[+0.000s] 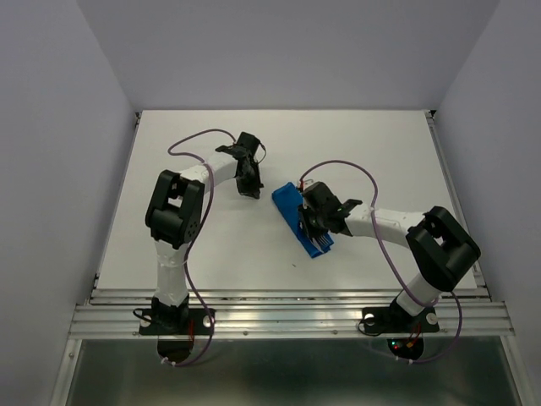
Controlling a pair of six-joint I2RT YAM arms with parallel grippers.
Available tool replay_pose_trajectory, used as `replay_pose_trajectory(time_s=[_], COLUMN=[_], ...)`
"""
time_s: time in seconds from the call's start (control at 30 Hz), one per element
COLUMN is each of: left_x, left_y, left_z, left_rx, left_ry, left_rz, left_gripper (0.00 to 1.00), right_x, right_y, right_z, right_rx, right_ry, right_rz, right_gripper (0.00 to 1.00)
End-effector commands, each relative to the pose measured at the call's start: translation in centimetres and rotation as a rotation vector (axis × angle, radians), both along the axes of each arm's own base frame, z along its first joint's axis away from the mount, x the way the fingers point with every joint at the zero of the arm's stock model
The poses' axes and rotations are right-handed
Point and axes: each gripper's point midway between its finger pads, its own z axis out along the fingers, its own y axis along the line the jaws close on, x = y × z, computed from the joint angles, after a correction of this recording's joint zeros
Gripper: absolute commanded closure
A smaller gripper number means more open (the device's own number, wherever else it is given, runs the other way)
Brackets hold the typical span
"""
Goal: Fold the napkin into a case and place the utensils inside
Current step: Move the smaller rectangle-folded napkin to the center of the board.
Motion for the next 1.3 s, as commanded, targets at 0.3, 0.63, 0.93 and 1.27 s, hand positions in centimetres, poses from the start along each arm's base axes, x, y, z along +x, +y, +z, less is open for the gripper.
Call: replay_pose_trajectory(time_s=[0.3, 0.63, 0.93, 1.27], left_x=[-0.9, -1.0, -1.0, -1.0], left_y=[-1.3, -1.6, -1.6, -1.7], left_z=[-2.2, -2.1, -2.1, -2.0], left_rx=[-0.029, -0.032, -0.031, -0.034], left_ry=[0.043, 0.039, 0.04, 0.038], left_rz=[0.004, -0.003, -0.006, -0.008], left_gripper=[1.0, 1.0, 1.0, 1.0], right_x=[1.9, 3.0, 3.5, 3.5], right_y=[2.0, 2.9, 3.3, 3.0], right_z=[2.8, 3.6, 2.6, 3.4], right_rx=[0.075, 0.101, 0.122, 0.153], right_ry=[-0.078, -0.103, -0.099, -0.128], right_rz=[0.006, -0.015, -0.047, -0.078], right_gripper=[0.75, 0.78, 0.76, 0.62])
